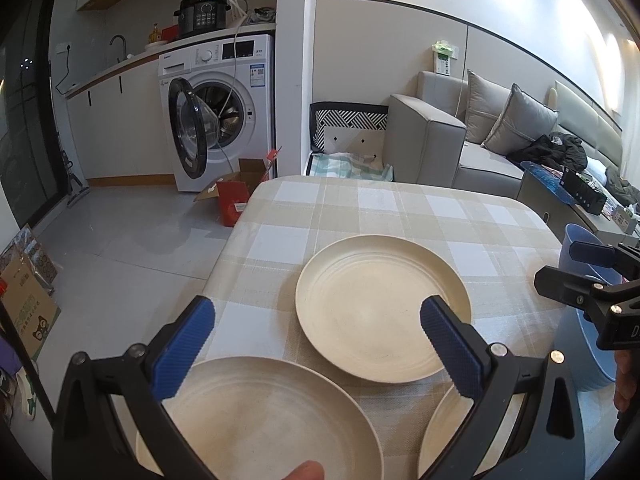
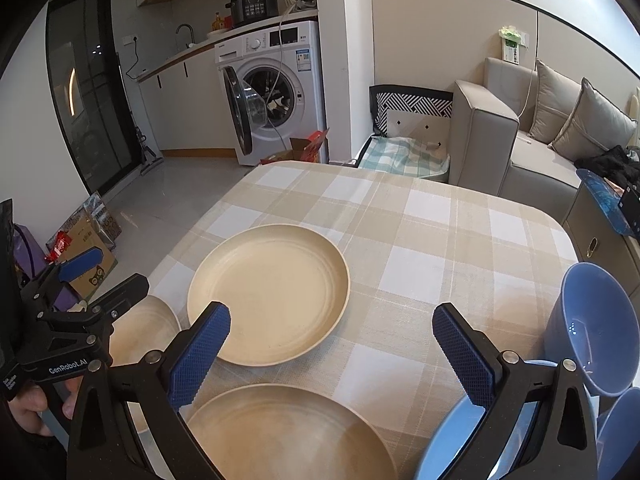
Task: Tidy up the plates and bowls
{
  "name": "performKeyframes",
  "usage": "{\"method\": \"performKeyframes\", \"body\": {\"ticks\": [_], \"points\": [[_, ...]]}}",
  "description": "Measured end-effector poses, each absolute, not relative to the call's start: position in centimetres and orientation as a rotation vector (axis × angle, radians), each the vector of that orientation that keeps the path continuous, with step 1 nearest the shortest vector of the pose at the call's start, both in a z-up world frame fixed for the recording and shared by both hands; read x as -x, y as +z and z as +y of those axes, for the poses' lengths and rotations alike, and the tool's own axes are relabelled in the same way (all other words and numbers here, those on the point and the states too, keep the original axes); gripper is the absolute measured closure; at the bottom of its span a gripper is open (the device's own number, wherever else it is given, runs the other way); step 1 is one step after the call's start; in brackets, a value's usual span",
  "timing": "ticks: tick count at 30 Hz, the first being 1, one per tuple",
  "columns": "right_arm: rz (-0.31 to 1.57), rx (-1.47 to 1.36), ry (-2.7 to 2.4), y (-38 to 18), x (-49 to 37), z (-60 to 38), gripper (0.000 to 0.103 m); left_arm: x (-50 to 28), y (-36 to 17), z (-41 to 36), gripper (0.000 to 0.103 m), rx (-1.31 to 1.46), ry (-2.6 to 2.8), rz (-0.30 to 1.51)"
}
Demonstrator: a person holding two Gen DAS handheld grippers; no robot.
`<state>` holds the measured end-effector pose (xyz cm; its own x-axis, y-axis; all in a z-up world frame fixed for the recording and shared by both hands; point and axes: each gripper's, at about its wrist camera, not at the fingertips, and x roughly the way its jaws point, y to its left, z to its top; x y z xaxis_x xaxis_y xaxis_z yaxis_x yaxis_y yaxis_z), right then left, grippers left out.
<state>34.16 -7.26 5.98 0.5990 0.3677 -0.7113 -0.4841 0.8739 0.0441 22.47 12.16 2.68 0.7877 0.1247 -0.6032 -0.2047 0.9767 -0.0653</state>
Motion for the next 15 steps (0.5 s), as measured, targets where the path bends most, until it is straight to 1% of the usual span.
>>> {"method": "performKeyframes", "body": {"ticks": [15], "points": [[0.853, 0.154, 0.466, 3.5, -36.8, -5.1, 0.000, -24.6, 1.2, 13.0, 0.000, 0.143, 0.186, 0.680]]}}
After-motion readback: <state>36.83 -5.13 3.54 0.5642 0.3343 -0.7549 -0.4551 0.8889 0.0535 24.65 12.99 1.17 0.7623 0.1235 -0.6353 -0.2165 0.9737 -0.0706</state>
